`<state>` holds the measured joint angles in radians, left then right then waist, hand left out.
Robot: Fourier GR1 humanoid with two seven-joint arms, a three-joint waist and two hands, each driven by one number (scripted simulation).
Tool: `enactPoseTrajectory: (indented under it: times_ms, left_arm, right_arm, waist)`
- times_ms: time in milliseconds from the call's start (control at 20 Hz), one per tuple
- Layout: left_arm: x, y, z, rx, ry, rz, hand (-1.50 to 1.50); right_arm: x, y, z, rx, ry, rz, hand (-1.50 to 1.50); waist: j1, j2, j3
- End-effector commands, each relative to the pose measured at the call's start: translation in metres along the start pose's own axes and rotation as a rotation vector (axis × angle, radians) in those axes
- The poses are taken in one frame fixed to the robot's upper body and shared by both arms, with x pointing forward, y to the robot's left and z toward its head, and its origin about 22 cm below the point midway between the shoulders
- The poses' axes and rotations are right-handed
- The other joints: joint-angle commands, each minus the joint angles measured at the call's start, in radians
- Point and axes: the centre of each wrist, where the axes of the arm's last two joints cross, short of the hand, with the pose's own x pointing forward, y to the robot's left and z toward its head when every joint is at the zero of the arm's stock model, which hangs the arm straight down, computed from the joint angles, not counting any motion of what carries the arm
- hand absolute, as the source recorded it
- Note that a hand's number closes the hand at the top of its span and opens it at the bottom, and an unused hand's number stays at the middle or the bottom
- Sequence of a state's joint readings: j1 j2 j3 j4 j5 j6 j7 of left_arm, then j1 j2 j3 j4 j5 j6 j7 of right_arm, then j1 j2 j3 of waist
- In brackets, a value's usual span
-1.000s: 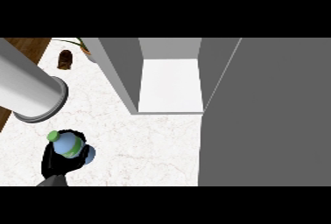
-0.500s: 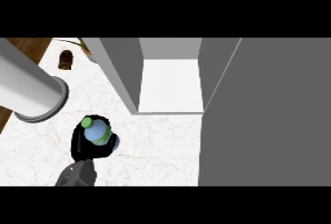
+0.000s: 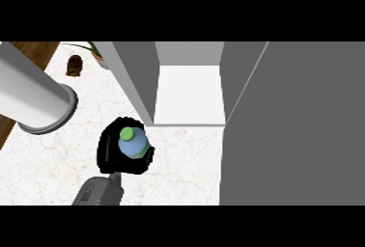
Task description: Pick up the bottled water, place it into the cabinet and close the cabinet
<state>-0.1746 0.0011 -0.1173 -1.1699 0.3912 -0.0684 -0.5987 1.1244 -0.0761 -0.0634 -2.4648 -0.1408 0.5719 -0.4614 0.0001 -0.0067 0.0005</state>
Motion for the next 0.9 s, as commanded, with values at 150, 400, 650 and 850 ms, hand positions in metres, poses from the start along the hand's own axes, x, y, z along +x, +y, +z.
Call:
enactPoseTrajectory:
  times_ms: [150,400,650,850]
  left_arm:
    - [0.033,-0.074,-0.009,-0.09,-0.002,0.007,1.5]
    - [0.067,-0.135,-0.028,-0.108,0.013,-0.019,1.5]
    - [0.089,-0.176,-0.042,-0.086,0.014,-0.049,1.5]
    - [0.09,-0.198,-0.066,-0.042,-0.034,-0.103,1.5]
  right_arm:
    - [0.026,0.001,-0.01,-0.004,-0.045,-0.018,-1.5]
    - [0.021,0.006,-0.013,-0.005,-0.063,-0.021,-1.5]
    - [0.011,-0.006,-0.018,0.003,-0.06,-0.013,-1.5]
    - [0.017,-0.004,-0.022,0.018,-0.082,-0.015,-1.5]
  waist:
    - [-0.001,0.004,0.0]
    - [-0.013,0.002,0.0]
    - [-0.01,0.006,0.0]
    - [-0.023,0.008,0.0]
